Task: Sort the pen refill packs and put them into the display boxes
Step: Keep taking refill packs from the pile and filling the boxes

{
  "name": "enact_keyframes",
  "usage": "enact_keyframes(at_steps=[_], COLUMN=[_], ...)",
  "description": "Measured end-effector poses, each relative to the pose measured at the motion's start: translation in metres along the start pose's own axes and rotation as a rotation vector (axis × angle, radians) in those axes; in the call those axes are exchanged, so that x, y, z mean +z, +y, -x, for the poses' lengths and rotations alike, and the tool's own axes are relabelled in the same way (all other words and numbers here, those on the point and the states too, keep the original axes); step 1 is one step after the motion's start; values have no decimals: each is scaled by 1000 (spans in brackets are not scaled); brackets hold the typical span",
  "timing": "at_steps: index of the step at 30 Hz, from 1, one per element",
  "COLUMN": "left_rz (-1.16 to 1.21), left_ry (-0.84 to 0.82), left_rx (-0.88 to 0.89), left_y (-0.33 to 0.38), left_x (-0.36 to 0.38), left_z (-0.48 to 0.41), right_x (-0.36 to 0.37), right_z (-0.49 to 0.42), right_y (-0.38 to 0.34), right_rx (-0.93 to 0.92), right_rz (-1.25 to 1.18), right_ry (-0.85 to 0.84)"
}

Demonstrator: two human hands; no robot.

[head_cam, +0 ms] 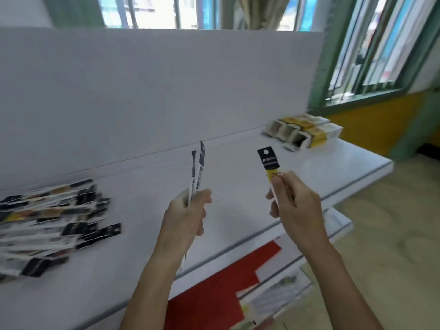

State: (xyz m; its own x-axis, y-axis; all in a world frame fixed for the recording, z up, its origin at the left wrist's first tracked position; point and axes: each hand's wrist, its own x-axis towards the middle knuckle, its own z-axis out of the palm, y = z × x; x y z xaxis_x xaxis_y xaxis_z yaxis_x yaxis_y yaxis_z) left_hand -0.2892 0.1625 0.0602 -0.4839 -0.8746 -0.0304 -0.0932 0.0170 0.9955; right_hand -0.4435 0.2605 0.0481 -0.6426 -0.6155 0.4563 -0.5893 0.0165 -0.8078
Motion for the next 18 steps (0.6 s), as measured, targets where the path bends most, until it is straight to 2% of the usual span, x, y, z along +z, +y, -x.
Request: enact_keyframes(at_steps=[3,10,15,18], left_rz=[-17,-15,-23,-85], left_ry=[-109,-336,-442,-448], left_rx=[-37,-43,-97,-58], left_y=[-1,-8,-9,-9], left_x=[55,184,246,270], left_z=[-3,-5,-17,-34], right_x=[-46,-156,-194,-203], right_z=[-1,5,-1,-15], right_y=[34,99,133,148], right_rx=[71,235,325,337], right_rz=[66,139,106,94], right_ry=[-7,114,198,209])
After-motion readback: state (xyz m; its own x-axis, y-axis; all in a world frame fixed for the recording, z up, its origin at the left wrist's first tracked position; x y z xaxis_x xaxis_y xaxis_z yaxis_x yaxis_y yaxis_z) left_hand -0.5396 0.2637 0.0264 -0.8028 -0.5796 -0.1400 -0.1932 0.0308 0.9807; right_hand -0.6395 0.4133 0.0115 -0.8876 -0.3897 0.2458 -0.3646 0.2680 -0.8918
